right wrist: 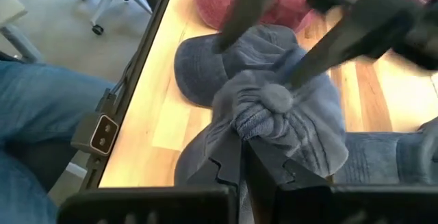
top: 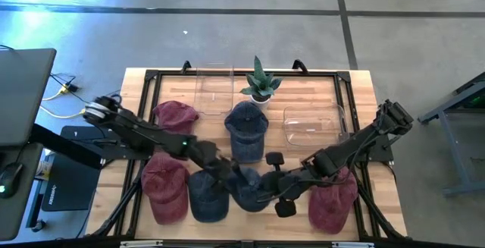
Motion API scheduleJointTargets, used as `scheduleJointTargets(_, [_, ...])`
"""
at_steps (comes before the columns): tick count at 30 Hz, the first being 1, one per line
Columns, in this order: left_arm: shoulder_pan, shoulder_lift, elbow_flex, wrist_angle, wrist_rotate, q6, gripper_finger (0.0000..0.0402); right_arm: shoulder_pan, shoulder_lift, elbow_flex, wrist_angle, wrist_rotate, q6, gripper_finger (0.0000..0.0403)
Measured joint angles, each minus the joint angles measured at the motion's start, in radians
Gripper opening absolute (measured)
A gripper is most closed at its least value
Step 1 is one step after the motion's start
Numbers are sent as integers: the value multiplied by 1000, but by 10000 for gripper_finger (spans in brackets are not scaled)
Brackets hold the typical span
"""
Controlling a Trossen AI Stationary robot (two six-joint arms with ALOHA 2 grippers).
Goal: Pick & Place hat
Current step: Put the right blue cap into the right transparent bin
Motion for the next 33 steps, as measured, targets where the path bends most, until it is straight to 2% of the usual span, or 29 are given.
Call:
scheduleJointTargets(3, [-5,43,89,-169,3,11,258,11,0,0,-1,3,0,3])
scheduleJointTargets(6, [-16,69,144,-247,38,36,244,27,-1,0,-3,29,2,6])
scheduleJointTargets(11, [-42,77,163,-261,93,73,191,48,-3,1,-6,47,7,3])
scheduleJointTargets(18, [-91,-25,163,-346,86,120,116,79,-3,1,-2,95,11,7])
scheduleJointTargets(21, [-123,-58,164,-352,-5,127,93,89,-3,1,-2,123,12,4])
scheduleJointTargets(27, [-166,-73,162,-356,-433,32,71,100,-3,1,-7,205,34,6])
scheduleJointTargets(29, [-160,-66,163,-346,-476,-7,75,100,-3,1,-6,209,34,6])
scheduleJointTargets(33, [-129,-52,162,-314,-447,-37,117,99,-3,1,-6,212,30,3])
